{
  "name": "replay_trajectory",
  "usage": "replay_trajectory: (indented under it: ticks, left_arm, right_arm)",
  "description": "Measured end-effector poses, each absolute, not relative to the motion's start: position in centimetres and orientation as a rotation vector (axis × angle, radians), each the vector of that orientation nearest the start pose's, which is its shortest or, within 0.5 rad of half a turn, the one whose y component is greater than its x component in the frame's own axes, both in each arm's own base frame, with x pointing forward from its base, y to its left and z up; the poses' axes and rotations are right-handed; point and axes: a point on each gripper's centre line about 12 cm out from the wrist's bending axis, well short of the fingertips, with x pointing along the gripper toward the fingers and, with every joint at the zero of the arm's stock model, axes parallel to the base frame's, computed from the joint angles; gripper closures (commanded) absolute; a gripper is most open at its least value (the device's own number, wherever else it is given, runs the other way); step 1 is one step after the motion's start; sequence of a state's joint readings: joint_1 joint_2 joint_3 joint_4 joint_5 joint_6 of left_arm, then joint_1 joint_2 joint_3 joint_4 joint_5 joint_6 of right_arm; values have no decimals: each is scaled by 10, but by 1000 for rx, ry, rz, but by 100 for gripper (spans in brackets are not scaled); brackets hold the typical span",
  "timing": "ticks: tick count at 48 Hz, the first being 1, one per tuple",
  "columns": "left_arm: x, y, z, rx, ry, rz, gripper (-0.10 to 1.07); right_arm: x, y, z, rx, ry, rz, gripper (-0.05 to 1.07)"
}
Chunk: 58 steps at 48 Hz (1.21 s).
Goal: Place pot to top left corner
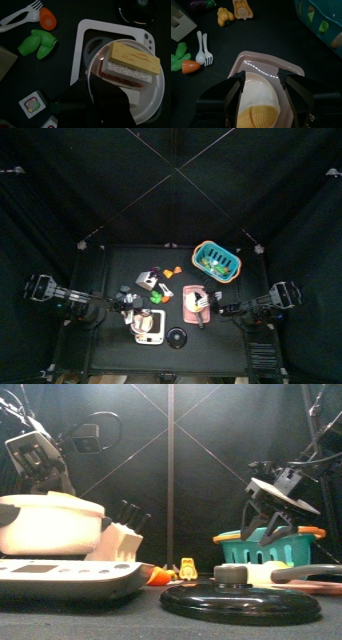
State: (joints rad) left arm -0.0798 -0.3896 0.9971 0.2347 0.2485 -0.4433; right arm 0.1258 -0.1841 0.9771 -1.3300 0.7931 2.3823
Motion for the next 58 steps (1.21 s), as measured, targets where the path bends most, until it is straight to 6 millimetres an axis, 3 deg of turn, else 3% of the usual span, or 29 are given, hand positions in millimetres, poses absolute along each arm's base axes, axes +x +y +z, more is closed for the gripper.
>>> replay_trajectory:
  ticks: [22, 37, 58]
  left_arm:
    - [229, 11, 183, -250, 799, 183, 61]
    - [192, 51, 205, -247, 759, 381, 61]
    - [157, 117, 197, -348, 673, 723, 61]
  right_arm:
    - [267, -51, 144, 582, 485, -1011, 13]
    - [270, -50, 145, 588, 485, -1001, 13]
    - [271, -50, 145, 586, 486, -999, 13]
